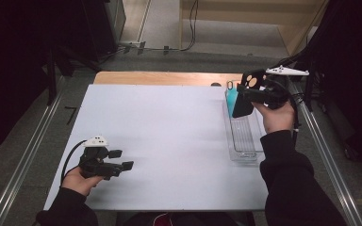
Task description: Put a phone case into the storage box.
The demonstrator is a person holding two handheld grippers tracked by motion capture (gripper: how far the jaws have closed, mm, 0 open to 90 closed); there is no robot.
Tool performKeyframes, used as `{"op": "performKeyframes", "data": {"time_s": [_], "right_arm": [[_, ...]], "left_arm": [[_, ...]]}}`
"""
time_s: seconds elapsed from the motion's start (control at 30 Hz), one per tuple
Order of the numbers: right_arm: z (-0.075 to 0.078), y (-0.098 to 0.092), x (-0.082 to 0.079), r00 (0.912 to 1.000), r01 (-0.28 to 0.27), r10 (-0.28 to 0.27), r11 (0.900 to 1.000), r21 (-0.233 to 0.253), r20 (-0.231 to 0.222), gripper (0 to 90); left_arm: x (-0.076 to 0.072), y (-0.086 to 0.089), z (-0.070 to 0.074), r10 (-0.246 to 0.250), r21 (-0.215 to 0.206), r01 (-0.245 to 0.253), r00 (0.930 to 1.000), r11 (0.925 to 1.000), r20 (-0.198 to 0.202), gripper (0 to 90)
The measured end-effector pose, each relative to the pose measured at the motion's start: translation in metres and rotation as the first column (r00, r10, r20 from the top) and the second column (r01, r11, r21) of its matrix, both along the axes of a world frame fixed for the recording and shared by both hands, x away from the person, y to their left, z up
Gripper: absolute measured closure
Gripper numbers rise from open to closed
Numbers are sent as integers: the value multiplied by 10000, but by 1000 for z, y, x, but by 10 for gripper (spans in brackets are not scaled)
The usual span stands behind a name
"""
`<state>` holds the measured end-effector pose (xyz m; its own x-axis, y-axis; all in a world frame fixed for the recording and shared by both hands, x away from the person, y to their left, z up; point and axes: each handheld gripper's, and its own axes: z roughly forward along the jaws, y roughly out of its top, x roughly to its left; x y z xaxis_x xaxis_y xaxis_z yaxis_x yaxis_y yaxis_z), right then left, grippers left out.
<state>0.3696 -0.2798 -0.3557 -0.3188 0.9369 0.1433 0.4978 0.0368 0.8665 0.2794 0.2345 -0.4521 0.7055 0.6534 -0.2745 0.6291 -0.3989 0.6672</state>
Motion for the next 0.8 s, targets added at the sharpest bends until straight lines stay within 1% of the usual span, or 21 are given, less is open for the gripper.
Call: {"op": "performKeyframes", "data": {"time_s": [0.13, 0.17, 0.23, 0.33, 0.43, 0.47, 0.53, 0.6, 0.73, 0.8], "right_arm": [[-9, -1, 11, 9989, 459, -460, 9989, -72, -88, 120], [-11, -1, 13, 9983, 571, -572, 9983, -128, -73, 120], [-16, 0, 19, 9963, 845, -848, 9961, -240, -111, 120], [-24, 0, 26, 9919, 1230, -1237, 9921, -263, -285, 120], [-32, 2, 30, 9893, 1404, -1414, 9896, -302, -349, 120], [-37, 3, 32, 9872, 1523, -1536, 9878, -335, -419, 120], [-43, 5, 35, 9847, 1636, -1656, 9858, -387, -539, 120], [-50, 6, 38, 9819, 1752, -1770, 9840, -317, -669, 120], [-61, 10, 43, 9772, 1956, -1986, 9796, -465, -748, 120], [-65, 12, 44, 9743, 2090, -2118, 9770, -425, -762, 120]], "left_arm": [[1, -1, -1, -101, 80, 101, 9999, 9999, -38, 272], [0, -1, -1, -120, 32, 121, 9999, 9999, -71, 272], [0, -1, 0, -145, -11, 145, 9999, 9999, -57, 272], [0, -1, 0, -133, 30, 134, 9999, 9999, -44, 272], [0, 0, 0, -97, -94, 97, 9999, 9999, -76, 272], [0, 0, 0, -104, -123, 103, 9999, 9999, -86, 272], [0, 0, 0, -121, -117, 120, 9999, 9999, -96, 272], [0, 0, 0, -122, -122, 121, 9999, 9999, -91, 272], [0, 0, 0, -118, -118, 117, 9999, 9999, -95, 272], [0, 0, 0, -170, -163, 168, 9998, 9997, -126, 272]]}}
